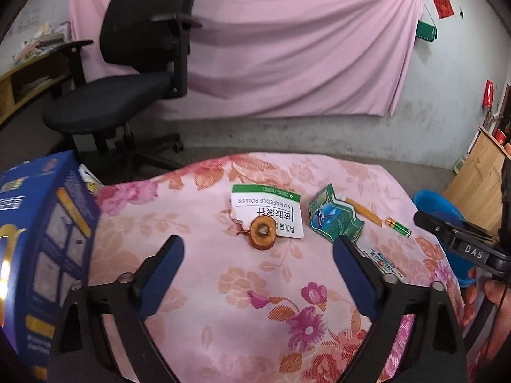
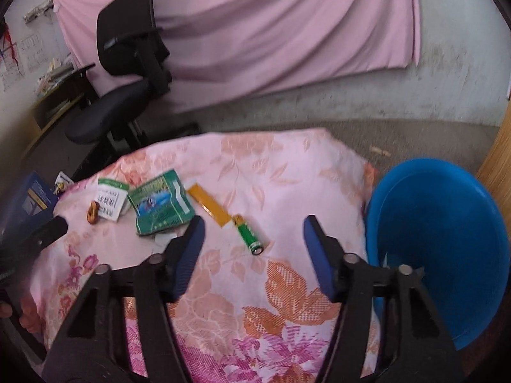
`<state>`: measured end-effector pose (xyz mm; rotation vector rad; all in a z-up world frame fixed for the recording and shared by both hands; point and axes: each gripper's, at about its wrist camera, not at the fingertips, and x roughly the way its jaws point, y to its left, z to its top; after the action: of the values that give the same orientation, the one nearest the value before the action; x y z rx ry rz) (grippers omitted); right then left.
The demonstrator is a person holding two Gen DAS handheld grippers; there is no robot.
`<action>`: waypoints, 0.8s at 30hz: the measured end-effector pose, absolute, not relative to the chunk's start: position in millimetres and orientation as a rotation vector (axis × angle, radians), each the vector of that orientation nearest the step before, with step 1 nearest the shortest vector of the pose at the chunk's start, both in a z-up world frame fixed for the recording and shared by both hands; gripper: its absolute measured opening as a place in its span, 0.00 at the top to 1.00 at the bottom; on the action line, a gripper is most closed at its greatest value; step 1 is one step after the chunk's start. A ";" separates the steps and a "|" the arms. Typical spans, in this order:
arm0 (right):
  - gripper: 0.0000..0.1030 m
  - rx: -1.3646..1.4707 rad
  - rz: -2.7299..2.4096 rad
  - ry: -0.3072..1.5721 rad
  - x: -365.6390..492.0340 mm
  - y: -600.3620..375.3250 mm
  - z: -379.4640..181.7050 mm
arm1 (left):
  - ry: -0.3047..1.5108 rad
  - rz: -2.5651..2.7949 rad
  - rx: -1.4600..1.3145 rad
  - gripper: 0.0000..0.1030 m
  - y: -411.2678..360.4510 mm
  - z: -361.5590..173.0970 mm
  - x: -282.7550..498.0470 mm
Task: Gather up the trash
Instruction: 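Grasp the brown ring with the left tool while the right tool grasps the green battery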
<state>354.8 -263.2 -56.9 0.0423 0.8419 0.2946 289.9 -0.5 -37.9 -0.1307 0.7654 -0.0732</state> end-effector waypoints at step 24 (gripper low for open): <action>0.68 0.059 0.344 0.995 378.2 -252.5 -79.9 | 0.907 -0.098 -0.180 0.71 0.7 -63.5 334.1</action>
<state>378.2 -252.5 -79.9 0.0585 0.9953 0.3438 334.1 0.7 -63.5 -0.1797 0.9066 -0.0983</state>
